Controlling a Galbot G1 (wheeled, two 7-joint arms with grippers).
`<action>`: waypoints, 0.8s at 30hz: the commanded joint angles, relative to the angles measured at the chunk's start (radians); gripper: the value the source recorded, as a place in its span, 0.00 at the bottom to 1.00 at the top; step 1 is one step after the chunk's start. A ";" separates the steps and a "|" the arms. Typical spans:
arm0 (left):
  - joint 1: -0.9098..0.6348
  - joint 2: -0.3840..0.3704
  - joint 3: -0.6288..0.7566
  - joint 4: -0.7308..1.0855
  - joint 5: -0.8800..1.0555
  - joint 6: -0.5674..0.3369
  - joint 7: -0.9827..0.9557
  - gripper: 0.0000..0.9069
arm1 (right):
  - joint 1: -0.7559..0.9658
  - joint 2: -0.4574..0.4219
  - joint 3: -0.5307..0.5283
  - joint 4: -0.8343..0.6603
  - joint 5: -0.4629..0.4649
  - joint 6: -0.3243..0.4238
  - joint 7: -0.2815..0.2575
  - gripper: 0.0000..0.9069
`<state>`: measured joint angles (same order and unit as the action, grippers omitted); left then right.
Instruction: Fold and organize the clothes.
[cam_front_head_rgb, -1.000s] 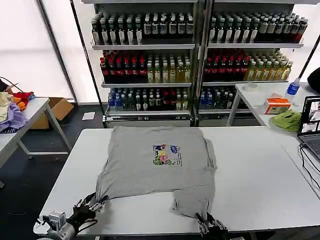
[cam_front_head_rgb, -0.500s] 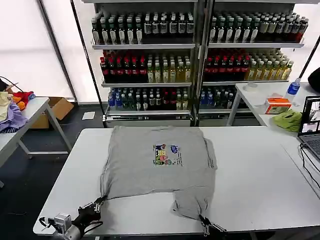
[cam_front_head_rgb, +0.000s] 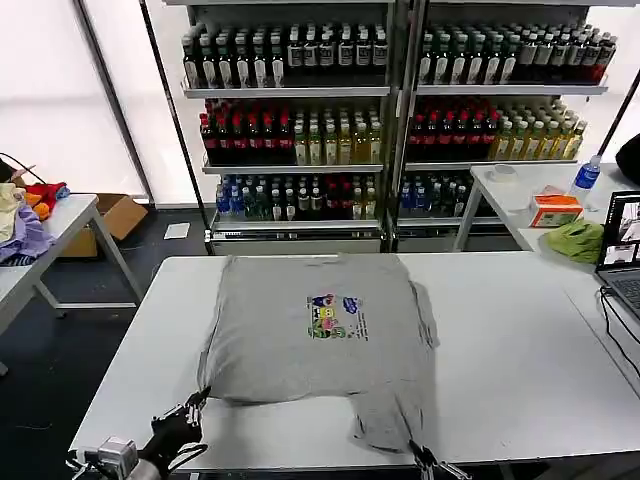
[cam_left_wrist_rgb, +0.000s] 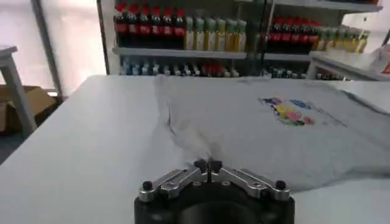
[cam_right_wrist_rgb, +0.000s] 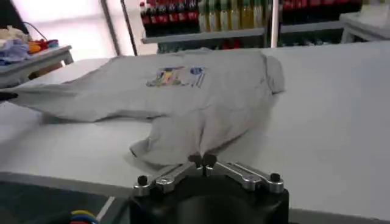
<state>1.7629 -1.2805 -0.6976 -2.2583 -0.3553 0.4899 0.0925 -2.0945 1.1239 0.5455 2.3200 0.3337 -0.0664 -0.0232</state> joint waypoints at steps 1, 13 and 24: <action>0.200 -0.040 -0.067 -0.166 0.025 0.061 -0.011 0.01 | -0.154 -0.006 0.090 0.048 -0.020 0.165 -0.091 0.00; -0.009 0.147 -0.100 -0.073 -0.056 0.087 0.025 0.01 | 0.200 -0.019 0.053 -0.025 0.133 0.112 -0.036 0.00; -0.244 0.238 -0.046 0.081 -0.165 0.087 0.061 0.01 | 0.562 -0.047 -0.039 -0.154 0.157 0.025 0.033 0.00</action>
<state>1.7132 -1.1489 -0.7662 -2.2932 -0.4294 0.5686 0.1219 -1.7894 1.0876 0.5521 2.2465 0.4607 -0.0035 -0.0235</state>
